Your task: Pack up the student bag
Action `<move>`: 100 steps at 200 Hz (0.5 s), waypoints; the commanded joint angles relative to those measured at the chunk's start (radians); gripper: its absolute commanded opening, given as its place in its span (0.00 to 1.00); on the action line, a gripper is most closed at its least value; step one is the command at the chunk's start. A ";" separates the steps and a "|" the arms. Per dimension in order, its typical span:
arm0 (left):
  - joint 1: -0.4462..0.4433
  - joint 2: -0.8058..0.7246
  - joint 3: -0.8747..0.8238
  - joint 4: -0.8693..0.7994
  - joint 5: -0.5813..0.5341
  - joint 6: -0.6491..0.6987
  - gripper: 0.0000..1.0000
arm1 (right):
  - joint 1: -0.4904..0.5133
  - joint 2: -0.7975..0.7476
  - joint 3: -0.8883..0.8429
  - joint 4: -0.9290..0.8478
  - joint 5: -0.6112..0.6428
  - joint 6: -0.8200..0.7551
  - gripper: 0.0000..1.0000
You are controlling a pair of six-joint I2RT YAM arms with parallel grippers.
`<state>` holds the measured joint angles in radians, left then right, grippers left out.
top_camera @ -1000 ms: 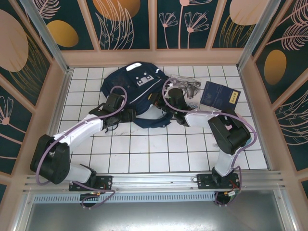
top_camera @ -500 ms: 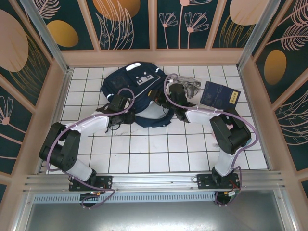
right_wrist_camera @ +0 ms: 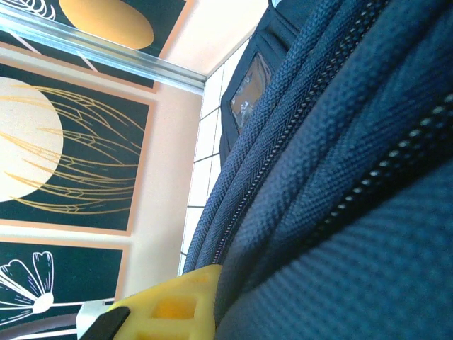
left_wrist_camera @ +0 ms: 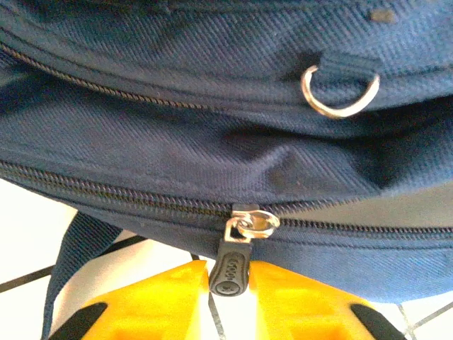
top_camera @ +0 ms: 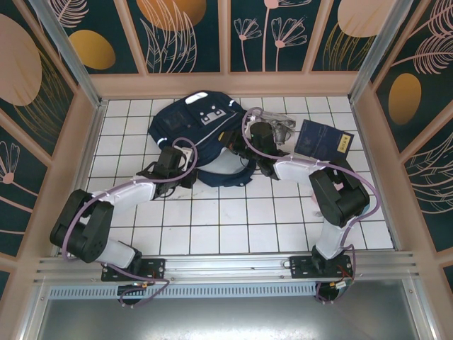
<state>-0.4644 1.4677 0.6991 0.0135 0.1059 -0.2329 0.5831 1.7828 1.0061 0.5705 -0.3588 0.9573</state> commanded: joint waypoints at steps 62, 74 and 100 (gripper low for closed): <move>0.022 -0.017 -0.009 0.037 -0.122 -0.028 0.03 | -0.030 -0.043 0.019 0.095 0.024 0.003 0.13; 0.031 -0.021 -0.007 0.036 -0.151 -0.049 0.02 | -0.030 -0.046 0.016 0.091 0.027 0.000 0.13; 0.057 -0.033 -0.013 0.035 -0.165 -0.078 0.01 | -0.029 -0.057 0.008 0.080 0.033 -0.005 0.13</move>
<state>-0.4335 1.4643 0.6952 0.0265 -0.0132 -0.2680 0.5781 1.7828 1.0061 0.5705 -0.3618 0.9577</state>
